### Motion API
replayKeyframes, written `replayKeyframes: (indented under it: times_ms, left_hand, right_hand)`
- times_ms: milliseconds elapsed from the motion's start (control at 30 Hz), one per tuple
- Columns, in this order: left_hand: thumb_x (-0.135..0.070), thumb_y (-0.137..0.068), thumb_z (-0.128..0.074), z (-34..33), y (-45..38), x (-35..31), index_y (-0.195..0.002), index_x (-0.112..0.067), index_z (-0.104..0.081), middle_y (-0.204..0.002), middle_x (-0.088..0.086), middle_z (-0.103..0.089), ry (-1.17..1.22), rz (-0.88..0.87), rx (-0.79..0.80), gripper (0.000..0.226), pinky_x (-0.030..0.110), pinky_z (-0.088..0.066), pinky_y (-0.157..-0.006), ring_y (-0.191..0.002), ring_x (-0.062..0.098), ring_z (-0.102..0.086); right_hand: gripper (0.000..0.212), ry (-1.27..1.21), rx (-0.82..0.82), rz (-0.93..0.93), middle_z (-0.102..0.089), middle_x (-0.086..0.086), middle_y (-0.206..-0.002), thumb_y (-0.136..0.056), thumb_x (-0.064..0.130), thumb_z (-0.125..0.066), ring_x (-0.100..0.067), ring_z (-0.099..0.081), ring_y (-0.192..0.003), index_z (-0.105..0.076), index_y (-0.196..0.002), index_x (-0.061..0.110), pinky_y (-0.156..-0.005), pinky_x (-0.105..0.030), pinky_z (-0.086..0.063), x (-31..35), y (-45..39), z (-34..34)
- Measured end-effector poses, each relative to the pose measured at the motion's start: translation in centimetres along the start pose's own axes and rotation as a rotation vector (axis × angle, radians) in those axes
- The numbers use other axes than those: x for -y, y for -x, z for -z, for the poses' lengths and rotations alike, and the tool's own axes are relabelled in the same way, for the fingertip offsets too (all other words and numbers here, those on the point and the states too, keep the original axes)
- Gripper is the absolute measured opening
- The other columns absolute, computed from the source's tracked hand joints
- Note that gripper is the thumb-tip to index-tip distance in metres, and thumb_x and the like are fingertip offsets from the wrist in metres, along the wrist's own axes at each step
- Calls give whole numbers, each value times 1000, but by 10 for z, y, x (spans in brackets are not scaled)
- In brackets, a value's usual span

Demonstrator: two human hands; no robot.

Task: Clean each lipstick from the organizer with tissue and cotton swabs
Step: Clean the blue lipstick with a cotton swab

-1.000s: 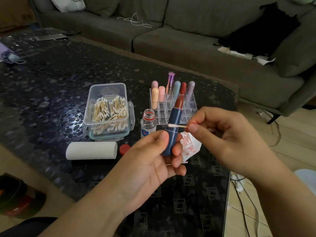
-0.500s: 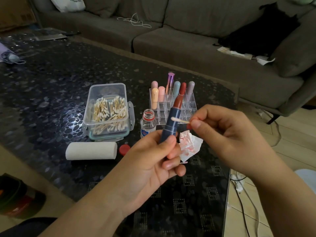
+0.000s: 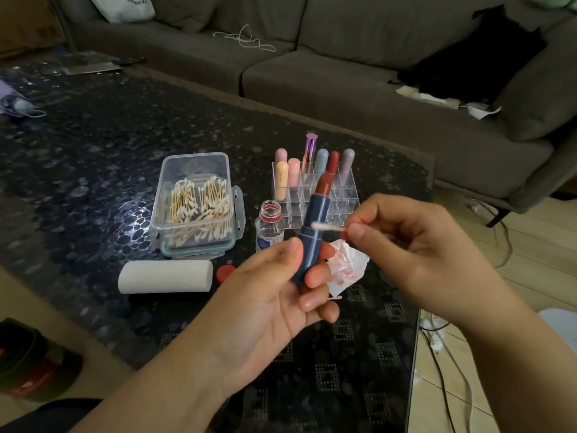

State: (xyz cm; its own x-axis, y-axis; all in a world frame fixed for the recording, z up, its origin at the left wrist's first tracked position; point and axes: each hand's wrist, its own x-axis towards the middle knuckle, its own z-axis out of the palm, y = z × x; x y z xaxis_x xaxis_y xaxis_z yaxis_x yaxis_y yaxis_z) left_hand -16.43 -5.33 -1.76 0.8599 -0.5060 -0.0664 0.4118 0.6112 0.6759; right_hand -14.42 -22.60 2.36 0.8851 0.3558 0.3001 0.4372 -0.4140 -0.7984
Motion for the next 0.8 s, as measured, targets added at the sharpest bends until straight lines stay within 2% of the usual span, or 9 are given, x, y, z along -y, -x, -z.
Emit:
replayKeyframes:
  times_ms: [67, 133, 233, 300, 367, 433, 533, 633, 800]
  left_hand:
    - [-27, -86, -49, 0, 0, -1, -91, -4, -67, -64, 3, -47, 22, 12, 1, 30, 30, -49, -57, -51, 12, -41]
    - [-27, -86, -48, -1, 0, -1, -91, -4, -67, -64, 3, -46, 29, 21, 1, 31, 30, -49, -57, -51, 12, -40]
    - [-28, -82, -52, -3, 1, -3, -97, -4, -59, -63, 3, -44, 33, 30, 1, 29, 30, -49, -57, -51, 12, -37]
    - [-23, -81, -55, -4, 1, -3, -93, -7, -54, -62, 2, -42, 6, 15, -4, 20, 29, -49, -56, -50, 11, -36]
    - [-18, -82, -55, -4, 1, -2, -85, -9, -57, -62, 2, -42, 2, -1, -14, 9, 29, -49, -56, -49, 11, -37]
    - [-18, -82, -55, -3, 0, -1, -85, -8, -58, -63, 4, -45, 15, 0, -13, 11, 30, -49, -56, -50, 13, -41]
    - [-22, -83, -53, -1, 0, -1, -91, -4, -60, -67, 6, -50, 17, 7, -8, 21, 31, -50, -57, -53, 15, -46]
    - [-23, -84, -52, -2, 0, -2, -91, -4, -63, -66, 5, -49, 32, 11, -11, 23, 31, -50, -56, -52, 13, -43]
    - [-25, -85, -49, -3, 1, -3, -95, -4, -58, -65, 4, -47, 16, 10, -12, 25, 30, -49, -56, -52, 13, -41]
  right_hand:
    - [15, -4, 30, 8, -53, 3, -55, -87, 24, -55, -3, -44, -46, -64, -80, 14, -47, -12, -34, 0, 0, -1]
    - [14, 11, -34, 7, -56, -1, -59, -87, 26, -54, -7, -45, -48, -64, -82, 17, -47, -17, -38, -1, 0, -1]
    - [14, 11, -45, 7, -53, -2, -57, -87, 26, -54, -4, -42, -47, -63, -81, 18, -47, -12, -34, 0, 0, 0]
    - [14, 7, 7, 11, -51, -1, -55, -87, 25, -55, -3, -41, -46, -63, -80, 17, -47, -12, -33, 1, 1, -1]
    - [14, 11, -16, 9, -52, -1, -56, -87, 25, -54, -5, -42, -47, -63, -80, 16, -48, -13, -34, 0, 0, -2]
    - [13, 13, -59, 3, -54, 0, -58, -87, 25, -54, -6, -44, -48, -63, -81, 17, -48, -16, -37, -1, -1, -1]
    - [13, 9, 1, -1, -56, -2, -57, -86, 26, -56, -7, -45, -47, -64, -79, 18, -47, -16, -36, 0, 1, 0]
    - [13, 16, 2, -1, -54, -1, -55, -86, 26, -56, -4, -44, -46, -64, -79, 18, -47, -11, -33, 1, 2, 1]
    - [13, 29, 40, 21, -60, 1, -59, -86, 25, -57, -8, -50, -49, -66, -80, 18, -47, -16, -38, 2, 1, -2]
